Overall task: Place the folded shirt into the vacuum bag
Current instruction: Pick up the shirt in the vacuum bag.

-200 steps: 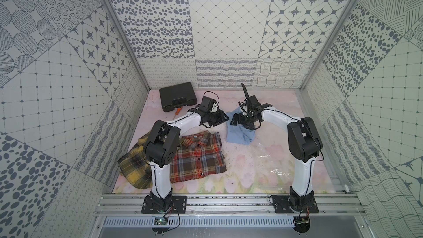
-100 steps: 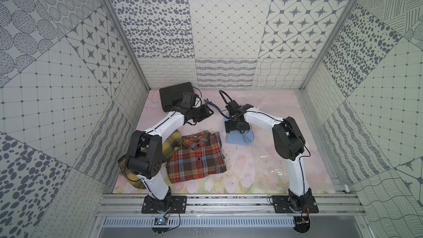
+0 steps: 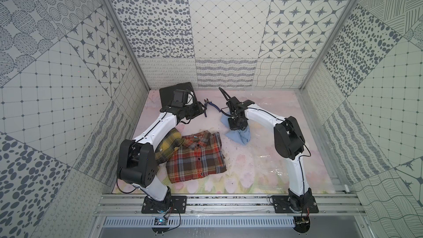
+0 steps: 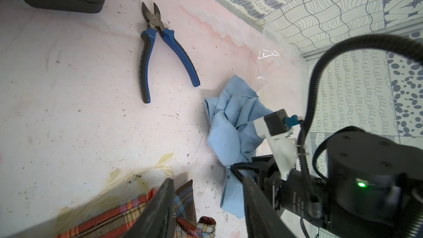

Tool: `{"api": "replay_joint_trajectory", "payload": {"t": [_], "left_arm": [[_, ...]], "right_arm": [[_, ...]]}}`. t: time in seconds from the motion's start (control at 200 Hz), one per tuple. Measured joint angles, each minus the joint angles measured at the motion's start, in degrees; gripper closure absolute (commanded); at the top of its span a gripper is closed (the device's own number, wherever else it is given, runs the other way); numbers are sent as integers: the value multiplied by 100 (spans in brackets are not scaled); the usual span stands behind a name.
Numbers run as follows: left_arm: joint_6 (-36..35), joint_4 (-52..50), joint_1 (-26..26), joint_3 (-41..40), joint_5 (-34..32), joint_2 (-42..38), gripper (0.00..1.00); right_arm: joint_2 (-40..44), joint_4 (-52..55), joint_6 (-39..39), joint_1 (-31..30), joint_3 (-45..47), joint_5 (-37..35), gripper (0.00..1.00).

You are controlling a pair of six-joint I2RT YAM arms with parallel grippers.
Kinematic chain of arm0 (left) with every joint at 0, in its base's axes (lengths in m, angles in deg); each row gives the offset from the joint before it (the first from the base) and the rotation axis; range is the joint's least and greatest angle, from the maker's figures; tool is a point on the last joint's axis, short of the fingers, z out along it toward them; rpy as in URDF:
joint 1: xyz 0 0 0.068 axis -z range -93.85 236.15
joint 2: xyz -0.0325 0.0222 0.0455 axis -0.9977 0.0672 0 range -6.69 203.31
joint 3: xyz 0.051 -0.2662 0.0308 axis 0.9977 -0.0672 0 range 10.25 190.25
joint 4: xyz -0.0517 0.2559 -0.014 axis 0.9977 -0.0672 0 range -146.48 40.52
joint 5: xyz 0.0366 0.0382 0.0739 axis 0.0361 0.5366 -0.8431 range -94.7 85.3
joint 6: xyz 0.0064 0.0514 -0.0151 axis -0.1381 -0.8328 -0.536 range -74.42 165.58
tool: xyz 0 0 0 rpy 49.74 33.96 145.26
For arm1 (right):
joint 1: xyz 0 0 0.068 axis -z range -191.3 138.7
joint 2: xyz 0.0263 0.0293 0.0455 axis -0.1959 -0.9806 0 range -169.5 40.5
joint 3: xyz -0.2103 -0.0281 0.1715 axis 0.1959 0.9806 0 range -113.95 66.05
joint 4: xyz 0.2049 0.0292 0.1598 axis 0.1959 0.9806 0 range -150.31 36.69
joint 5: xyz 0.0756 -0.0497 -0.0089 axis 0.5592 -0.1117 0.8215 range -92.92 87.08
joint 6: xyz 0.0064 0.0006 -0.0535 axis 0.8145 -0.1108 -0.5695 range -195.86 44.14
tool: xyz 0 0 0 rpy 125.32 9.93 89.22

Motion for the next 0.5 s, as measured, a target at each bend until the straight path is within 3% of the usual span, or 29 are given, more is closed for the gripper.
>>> {"api": "replay_joint_trajectory", "payload": {"t": [0.13,0.315,0.5], "left_arm": [[-52,-46,48,0,-72,-72,49],[-118,-105,382,57,-151,37,48],[-149,-201,981,352,-221,520,47]], "right_arm": [[1178,-490,190,533,553,686,100],[3086,-1233,623,1893,1808,1086,100],[3480,-1362,780,2940,3008,1001,100]]}}
